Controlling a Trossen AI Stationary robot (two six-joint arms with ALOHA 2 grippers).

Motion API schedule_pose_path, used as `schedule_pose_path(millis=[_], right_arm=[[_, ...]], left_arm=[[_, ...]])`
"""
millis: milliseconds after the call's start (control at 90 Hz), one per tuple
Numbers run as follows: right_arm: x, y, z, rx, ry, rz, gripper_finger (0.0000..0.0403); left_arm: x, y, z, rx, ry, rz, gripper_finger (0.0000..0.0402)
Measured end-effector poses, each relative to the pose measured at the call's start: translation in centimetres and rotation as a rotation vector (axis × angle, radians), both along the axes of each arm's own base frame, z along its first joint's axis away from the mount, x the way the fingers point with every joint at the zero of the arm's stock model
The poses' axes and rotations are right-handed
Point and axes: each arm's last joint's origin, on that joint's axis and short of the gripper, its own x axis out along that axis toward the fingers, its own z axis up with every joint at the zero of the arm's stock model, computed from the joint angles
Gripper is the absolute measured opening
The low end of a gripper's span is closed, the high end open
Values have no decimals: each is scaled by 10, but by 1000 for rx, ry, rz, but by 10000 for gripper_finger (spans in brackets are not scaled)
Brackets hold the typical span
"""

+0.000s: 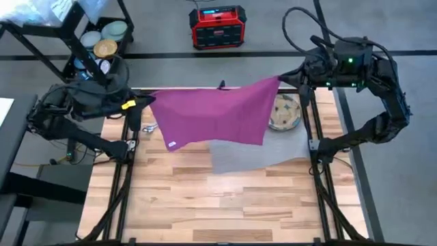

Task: Set table place
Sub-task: Fold the purple napkin

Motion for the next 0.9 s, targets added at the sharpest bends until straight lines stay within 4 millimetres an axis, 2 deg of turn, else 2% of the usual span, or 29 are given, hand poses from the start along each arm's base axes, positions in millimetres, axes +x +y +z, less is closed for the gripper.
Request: schedule_pose_path(millis=[311,444,567,900], right_arm=[[-7,-6,2,-20,-6,-39,0],[-6,-7,3,-32,-15,-42,0],[-2,-8,3,-34,-27,-34,0],[-1,1,5,-11,-40,26,0]], left_arm=[[-25,5,26,95,-77,72,0],[-30,6,31,118,-89,92,0],[-29,6,31,119,-84,93,0],[-5,-2,25,104,-28,57,0]])
